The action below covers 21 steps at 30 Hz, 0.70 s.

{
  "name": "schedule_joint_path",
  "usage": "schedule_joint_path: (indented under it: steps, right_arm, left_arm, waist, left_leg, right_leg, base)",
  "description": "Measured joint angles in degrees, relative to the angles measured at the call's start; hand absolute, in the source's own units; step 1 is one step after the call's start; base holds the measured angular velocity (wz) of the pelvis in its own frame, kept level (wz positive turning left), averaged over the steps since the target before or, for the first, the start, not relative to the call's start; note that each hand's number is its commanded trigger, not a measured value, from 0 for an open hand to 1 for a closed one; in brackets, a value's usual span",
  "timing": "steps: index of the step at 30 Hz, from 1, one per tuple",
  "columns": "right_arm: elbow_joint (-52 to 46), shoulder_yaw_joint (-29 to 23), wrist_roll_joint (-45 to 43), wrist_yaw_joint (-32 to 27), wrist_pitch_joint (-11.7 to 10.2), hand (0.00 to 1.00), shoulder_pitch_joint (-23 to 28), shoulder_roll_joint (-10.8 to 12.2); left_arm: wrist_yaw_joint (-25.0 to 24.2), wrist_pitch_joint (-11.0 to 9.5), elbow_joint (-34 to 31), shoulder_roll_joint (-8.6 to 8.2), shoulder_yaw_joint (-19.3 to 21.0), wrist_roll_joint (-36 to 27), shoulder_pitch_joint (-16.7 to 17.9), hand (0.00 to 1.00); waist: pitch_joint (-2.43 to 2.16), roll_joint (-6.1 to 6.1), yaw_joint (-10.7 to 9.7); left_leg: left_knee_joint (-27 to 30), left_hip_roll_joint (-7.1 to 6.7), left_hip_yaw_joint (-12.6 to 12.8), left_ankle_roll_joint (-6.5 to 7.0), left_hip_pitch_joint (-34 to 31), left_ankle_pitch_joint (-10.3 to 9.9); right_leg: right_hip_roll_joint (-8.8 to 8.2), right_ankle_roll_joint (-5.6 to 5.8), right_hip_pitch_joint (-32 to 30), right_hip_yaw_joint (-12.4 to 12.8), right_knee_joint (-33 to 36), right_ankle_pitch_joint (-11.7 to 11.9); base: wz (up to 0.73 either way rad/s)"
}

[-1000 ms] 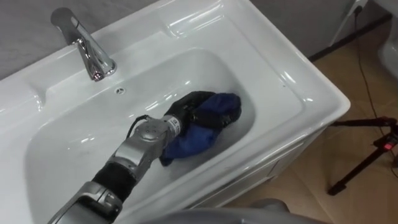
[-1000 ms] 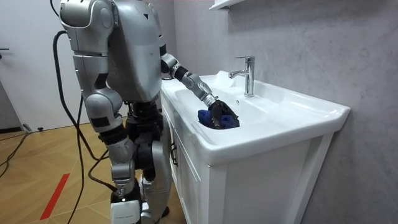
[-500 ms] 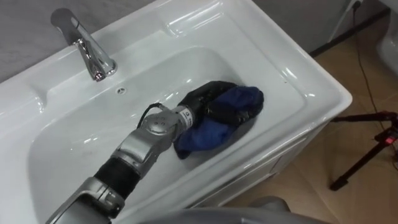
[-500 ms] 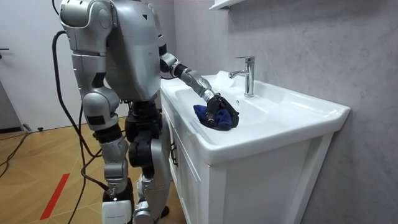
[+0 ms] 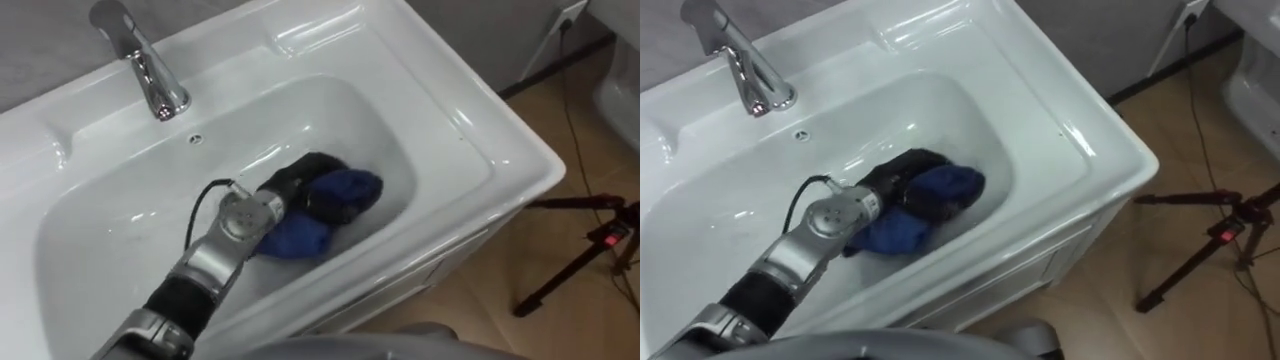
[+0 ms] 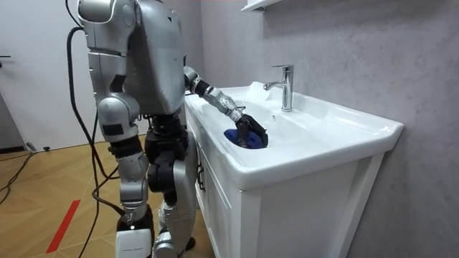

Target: Wipe basin

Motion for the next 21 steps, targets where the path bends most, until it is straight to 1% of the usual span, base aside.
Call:
schedule_joint_path:
  steps: [1,2,3,4,6,7,8,9,10,11,12,13,14,15,16,18,19,21]
  right_arm:
    - [-0.1,-0.4,0.0,-0.3,0.0,0.00,0.1,0.0]
    - [-0.2,-0.5,0.0,-0.5,0.0,0.00,0.1,0.0]
    - [-0.6,-0.5,0.0,-0.8,0.1,0.00,0.1,0.0]
    - [-1.0,-0.5,-0.2,-1.1,0.1,0.00,0.2,0.1]
    - [-1.4,-0.7,-1.0,-1.1,0.2,0.00,0.2,0.1]
    - [-1.5,-1.1,-1.1,-1.1,0.4,0.00,0.2,0.2]
    - [-1.4,-1.3,-1.2,-1.2,0.5,0.00,0.3,0.2]
    - [-1.4,-1.6,-1.2,-1.2,0.8,0.00,0.4,0.2]
    - [-1.4,-2.0,-1.1,-1.3,1.0,0.00,0.4,0.2]
    - [-1.4,-2.2,-1.0,-1.3,1.1,0.00,0.4,0.2]
    - [-1.4,-2.8,-1.0,-1.3,1.3,0.00,0.6,0.1]
    - [-1.5,-3.1,-1.2,-1.3,1.7,0.00,0.6,0.0]
    - [-1.5,-3.4,-1.4,-1.3,1.9,0.00,0.6,-0.2]
    - [-1.5,-4.4,-2.0,-1.4,2.1,0.00,0.4,-0.5]
    - [-1.5,-4.6,-2.1,-1.3,2.2,0.00,0.3,-1.1]
    - [-1.6,-5.1,-2.7,-1.6,2.1,0.00,0.2,-1.5]
    - [-1.5,-5.5,-2.9,-1.7,2.0,0.00,0.2,-1.5]
    - [-1.5,-5.9,-2.9,-1.8,1.8,0.00,0.1,-1.5]
  left_arm:
    - [1.6,-0.5,1.7,0.20,1.1,1.9,0.1,1.00]
    - [2.5,-0.9,2.6,0.40,1.5,2.4,0.1,1.00]
    - [4.2,-1.3,3.8,0.72,2.6,3.6,0.7,1.00]
    - [5.5,-1.8,5.1,0.59,4.7,4.1,1.6,1.00]
    - [7.2,-2.6,5.9,0.53,7.6,5.8,2.9,1.00]
    - [9.1,-3.4,6.8,0.48,9.0,8.0,3.5,1.00]
    - [10.2,-3.6,7.5,0.48,9.6,8.9,3.5,1.00]
    - [12.6,-3.6,8.6,0.97,10.6,10.3,3.7,1.00]
    - [14.9,-3.6,9.4,2.22,11.5,11.0,4.1,1.00]
    - [16.0,-3.7,9.8,2.96,12.1,10.9,4.4,1.00]
    - [18.4,-3.7,10.7,4.33,13.6,11.7,4.9,1.00]
    - [21.0,-3.7,11.5,5.59,15.2,14.4,5.8,1.00]
    - [22.4,-3.7,11.9,6.07,15.8,15.8,6.3,1.00]
    - [25.6,-3.7,12.8,7.24,16.0,18.1,7.5,1.00]
    - [28.3,-3.7,13.2,7.81,16.0,20.5,8.6,1.00]
    - [31.8,-3.7,14.4,7.69,15.5,24.1,9.3,1.00]
    - [32.7,-3.5,14.9,7.53,15.4,26.1,9.2,1.00]
    - [33.6,-3.2,15.9,7.49,15.4,28.5,9.2,1.00]
  waist:
    - [-0.23,-0.47,0.7]
    - [-0.24,-0.65,0.7]
    - [-0.56,-0.70,1.5]
    - [-0.57,-0.71,2.2]
    - [-0.59,-0.74,2.5]
    - [-0.58,-0.70,3.0]
    - [-0.61,-0.67,3.3]
    - [-0.67,-0.58,3.6]
    - [-0.68,-0.57,3.6]
    - [-0.71,-0.59,3.6]
    - [-1.01,-0.67,3.6]
    - [-1.30,-0.75,3.7]
    - [-1.45,-0.61,3.8]
    - [-1.94,-0.45,3.8]
    - [-2.16,-0.12,4.0]
    - [-2.16,0.28,4.5]
    - [-2.17,0.42,4.9]
    - [-2.20,0.76,5.0]
  left_leg:
    - [0.0,-0.04,0.0,0.00,0.4,0.0]
    - [-0.1,-0.06,0.1,0.00,0.5,0.0]
    - [-0.3,-0.06,0.3,0.00,1.2,0.0]
    - [-0.3,-0.02,0.3,0.00,1.6,0.0]
    - [-0.3,0.01,0.3,0.00,1.9,0.0]
    - [-0.3,0.04,0.3,0.00,2.2,0.0]
    - [-0.3,0.06,0.3,0.00,2.3,0.0]
    - [-0.3,0.20,0.3,0.00,2.2,0.0]
    - [-0.4,0.47,0.2,0.13,2.2,-0.1]
    - [-0.6,0.63,0.2,0.17,2.2,-0.2]
    - [-0.9,0.94,0.1,0.13,2.2,-0.1]
    - [-0.9,1.20,0.0,-0.04,2.3,-0.1]
    - [-1.0,1.30,0.1,-0.14,2.4,-0.1]
    - [-0.9,1.49,0.1,-0.26,2.4,0.0]
    - [-0.9,1.66,0.2,-0.32,2.6,0.0]
    - [-0.8,1.87,0.3,-0.51,2.9,0.1]
    - [-0.8,2.01,0.3,-0.65,3.0,0.2]
    - [-0.8,2.21,0.3,-0.82,3.4,0.3]
  right_leg:
    - [-0.04,0.01,0.4,0.0,0.0,0.0]
    - [-0.04,0.03,0.8,0.1,-0.1,0.0]
    - [0.01,0.11,1.1,0.1,0.0,-0.1]
    - [0.11,0.09,1.3,0.6,0.0,-0.1]
    - [0.16,0.08,1.6,0.5,-0.1,-0.1]
    - [0.18,0.05,1.7,0.5,-0.1,-0.2]
    - [0.22,0.05,1.7,0.5,0.0,-0.2]
    - [0.45,0.03,1.7,0.7,0.1,-0.2]
    - [0.77,-0.12,1.7,0.8,0.1,-0.1]
    - [0.95,-0.23,1.6,0.7,0.1,0.0]
    - [1.27,-0.50,1.6,0.7,0.0,0.1]
    - [1.56,-0.73,1.6,0.9,0.0,0.3]
    - [1.72,-0.86,1.6,1.0,0.0,0.4]
    - [1.88,-1.11,1.6,1.0,0.0,0.5]
    - [2.05,-1.31,1.7,1.1,0.0,0.7]
    - [2.26,-1.44,1.8,1.1,0.0,0.8]
    - [2.40,-1.60,1.8,1.3,0.0,0.8]
    - [2.58,-1.84,1.8,1.5,0.0,0.8]
  base:
    - [0.00]
    - [0.00]
    - [-0.12]
    - [-0.14]
    - [-0.01]
    - [0.00]
    - [0.00]
    - [0.00]
    - [0.00]
    - [0.00]
    - [-0.05]
    - [-0.08]
    - [-0.12]
    - [-0.12]
    - [-0.10]
    - [-0.07]
    - [-0.08]
    - [-0.15]
